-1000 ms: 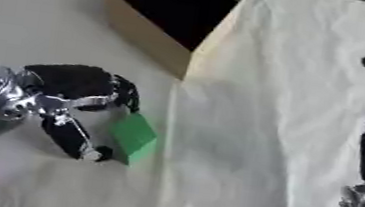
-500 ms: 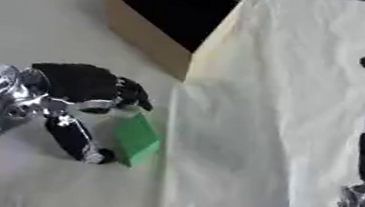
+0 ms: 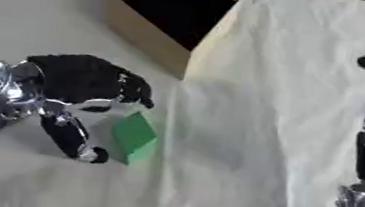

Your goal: Pick up objects on the table and place them in the box.

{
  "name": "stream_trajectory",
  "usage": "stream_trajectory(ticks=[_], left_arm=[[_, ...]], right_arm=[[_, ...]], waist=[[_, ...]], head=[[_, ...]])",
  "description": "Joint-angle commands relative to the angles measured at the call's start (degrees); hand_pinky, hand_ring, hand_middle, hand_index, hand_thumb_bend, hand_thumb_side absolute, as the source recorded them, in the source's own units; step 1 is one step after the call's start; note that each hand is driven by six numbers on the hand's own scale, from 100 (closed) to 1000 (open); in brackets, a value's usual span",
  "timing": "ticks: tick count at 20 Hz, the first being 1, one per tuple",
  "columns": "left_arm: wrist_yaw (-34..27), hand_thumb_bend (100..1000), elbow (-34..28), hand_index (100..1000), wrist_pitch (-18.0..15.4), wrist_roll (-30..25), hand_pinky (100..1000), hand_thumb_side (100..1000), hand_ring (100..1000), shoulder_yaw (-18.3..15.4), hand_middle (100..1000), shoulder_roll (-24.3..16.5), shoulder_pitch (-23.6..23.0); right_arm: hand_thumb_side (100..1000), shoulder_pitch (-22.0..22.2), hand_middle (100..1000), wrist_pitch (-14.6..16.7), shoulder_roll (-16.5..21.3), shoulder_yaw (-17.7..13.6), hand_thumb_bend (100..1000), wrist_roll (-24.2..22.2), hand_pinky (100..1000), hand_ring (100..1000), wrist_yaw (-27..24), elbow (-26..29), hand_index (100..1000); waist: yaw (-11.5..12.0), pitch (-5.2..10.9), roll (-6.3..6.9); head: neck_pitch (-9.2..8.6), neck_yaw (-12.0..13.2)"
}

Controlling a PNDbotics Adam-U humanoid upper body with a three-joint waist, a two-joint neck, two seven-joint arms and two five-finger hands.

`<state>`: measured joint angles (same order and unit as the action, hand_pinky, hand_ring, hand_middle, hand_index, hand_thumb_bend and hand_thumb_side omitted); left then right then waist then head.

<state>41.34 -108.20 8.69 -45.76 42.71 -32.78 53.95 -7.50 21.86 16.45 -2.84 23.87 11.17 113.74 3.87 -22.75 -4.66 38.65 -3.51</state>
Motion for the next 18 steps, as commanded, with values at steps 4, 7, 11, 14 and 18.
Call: stream_trajectory(ticks=[4, 7, 11, 14, 18], left_arm=[[-5.98, 458, -4.83, 887, 3.55, -5.93, 742, 203, 858, -1.6, 868, -1.93, 3.13], [-7.36, 425, -3.58, 885, 4.88, -6.17, 738, 193, 855, -0.63, 866, -1.22, 3.84], [-6.34, 420, 1.01, 888, 4.9, -6.21, 744, 186, 861, 1.05, 871, 0.82, 4.05], [-4.93, 421, 4.24, 890, 3.78, -6.21, 749, 186, 866, 1.62, 876, 1.79, 3.74], [-3.39, 423, 7.33, 891, 2.44, -6.21, 753, 182, 870, 1.83, 877, 2.73, 3.37]], right_arm=[[776, -0.15, 630, -0.07, 0.85, -0.45, 100, -0.15, 804, 697, -0.34, 0.85, 818], [776, -0.18, 630, -0.05, 0.77, -0.37, 100, -0.25, 805, 697, -0.42, 0.85, 818], [779, -0.09, 629, 0.02, 0.51, -0.27, 100, -0.35, 805, 697, -0.6, 0.85, 818], [781, -0.1, 628, 0.07, 0.35, -0.24, 100, -0.4, 805, 697, -0.7, 0.85, 818], [782, -0.14, 628, 0.06, 0.21, -0.17, 100, -0.57, 806, 697, -0.81, 0.85, 818]], waist=[[0.11, 1.27, 0.47], [-0.09, 1.26, 0.45], [-0.64, 1.17, 0.3], [-0.83, 1.02, 0.3], [-0.99, 0.86, 0.26]], head=[[-0.93, -0.19], [-1.2, 0.07], [-1.32, 0.57], [-1.33, 0.67], [-1.44, 0.78]])
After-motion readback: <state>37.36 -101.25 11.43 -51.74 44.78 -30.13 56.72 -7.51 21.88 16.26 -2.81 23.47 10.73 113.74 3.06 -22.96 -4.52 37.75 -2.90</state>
